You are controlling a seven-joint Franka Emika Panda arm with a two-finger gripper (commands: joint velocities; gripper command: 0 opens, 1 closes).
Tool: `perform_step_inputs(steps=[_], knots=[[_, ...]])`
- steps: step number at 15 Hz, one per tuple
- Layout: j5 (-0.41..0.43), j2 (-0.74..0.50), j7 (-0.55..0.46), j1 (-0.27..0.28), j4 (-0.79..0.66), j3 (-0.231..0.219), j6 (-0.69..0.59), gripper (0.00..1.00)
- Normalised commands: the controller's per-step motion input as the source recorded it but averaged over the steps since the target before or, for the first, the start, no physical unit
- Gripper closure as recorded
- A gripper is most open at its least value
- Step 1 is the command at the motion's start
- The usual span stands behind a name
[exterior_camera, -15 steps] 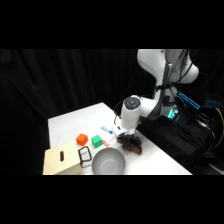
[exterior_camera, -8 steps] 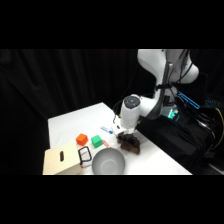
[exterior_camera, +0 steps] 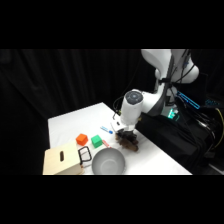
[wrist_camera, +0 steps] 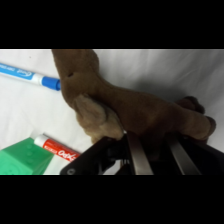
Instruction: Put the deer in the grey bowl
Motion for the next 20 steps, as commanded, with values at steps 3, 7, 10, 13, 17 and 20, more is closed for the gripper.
perform_step_inputs(steps=[3, 7, 10, 13, 17, 20], knots=[[-0.04, -0.46, 0.13, -0.001, 0.01, 0.093, -0.47, 0.93], [0.059, -0.22, 0.02, -0.094, 0.19, 0.154, -0.33, 0.94], [0.085, 0.09, 0.03, -0.099, 0.35, 0.137, -0.12, 0.95], [0.033, 0.26, 0.11, -0.048, 0.44, 0.103, -0.09, 0.95], [0.073, 0.32, 0.08, 0.017, 0.5, 0.093, -0.15, 0.95], [0.055, 0.32, 0.09, 0.084, 0.5, 0.042, -0.17, 0.95]])
